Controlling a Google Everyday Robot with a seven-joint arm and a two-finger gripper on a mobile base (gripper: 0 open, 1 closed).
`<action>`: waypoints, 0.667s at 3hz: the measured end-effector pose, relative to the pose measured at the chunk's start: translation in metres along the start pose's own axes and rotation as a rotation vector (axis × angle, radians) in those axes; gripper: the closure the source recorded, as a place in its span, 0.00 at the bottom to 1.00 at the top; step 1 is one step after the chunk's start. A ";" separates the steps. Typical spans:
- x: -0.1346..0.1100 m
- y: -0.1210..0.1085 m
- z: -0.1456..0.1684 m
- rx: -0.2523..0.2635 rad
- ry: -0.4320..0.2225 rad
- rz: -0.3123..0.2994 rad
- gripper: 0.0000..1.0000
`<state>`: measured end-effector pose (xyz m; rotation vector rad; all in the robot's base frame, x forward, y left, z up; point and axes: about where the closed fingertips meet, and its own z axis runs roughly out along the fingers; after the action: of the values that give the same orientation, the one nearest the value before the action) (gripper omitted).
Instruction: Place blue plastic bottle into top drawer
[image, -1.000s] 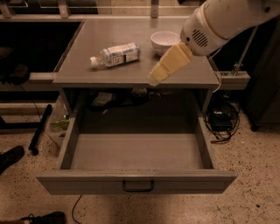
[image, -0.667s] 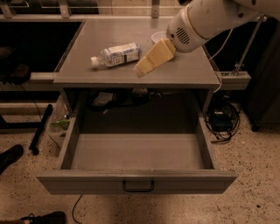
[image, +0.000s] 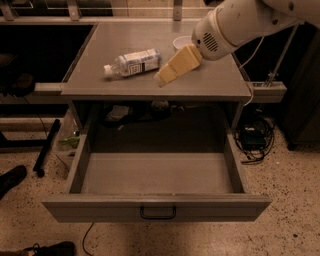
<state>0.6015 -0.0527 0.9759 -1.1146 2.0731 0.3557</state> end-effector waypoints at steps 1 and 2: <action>-0.008 -0.026 0.032 -0.014 -0.048 -0.031 0.00; -0.012 -0.055 0.061 -0.040 -0.102 -0.043 0.00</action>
Offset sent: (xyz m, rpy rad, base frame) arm 0.1273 0.0046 -0.0432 0.1391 -0.0905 0.1031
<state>0.6791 -0.0444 0.9481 -1.1399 1.9574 0.4263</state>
